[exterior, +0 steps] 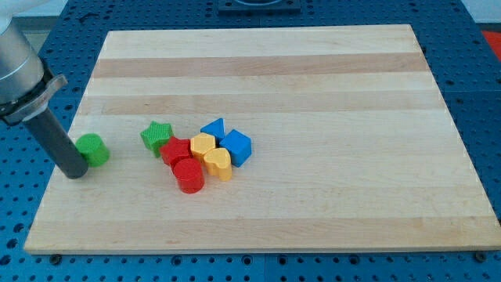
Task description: Slide the green circle towards green star
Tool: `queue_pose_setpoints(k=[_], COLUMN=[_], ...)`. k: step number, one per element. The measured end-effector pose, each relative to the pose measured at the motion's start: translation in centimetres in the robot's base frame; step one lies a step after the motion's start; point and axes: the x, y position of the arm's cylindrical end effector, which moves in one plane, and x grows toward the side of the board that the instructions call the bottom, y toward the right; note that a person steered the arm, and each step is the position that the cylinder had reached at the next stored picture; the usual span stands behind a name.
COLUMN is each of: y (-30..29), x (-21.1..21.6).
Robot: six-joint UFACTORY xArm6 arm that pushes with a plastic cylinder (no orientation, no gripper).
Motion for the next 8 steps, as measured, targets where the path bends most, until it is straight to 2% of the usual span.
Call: queue_pose_setpoints(k=[4,8], y=[0.3,-0.8], x=[-8.9,-7.5])
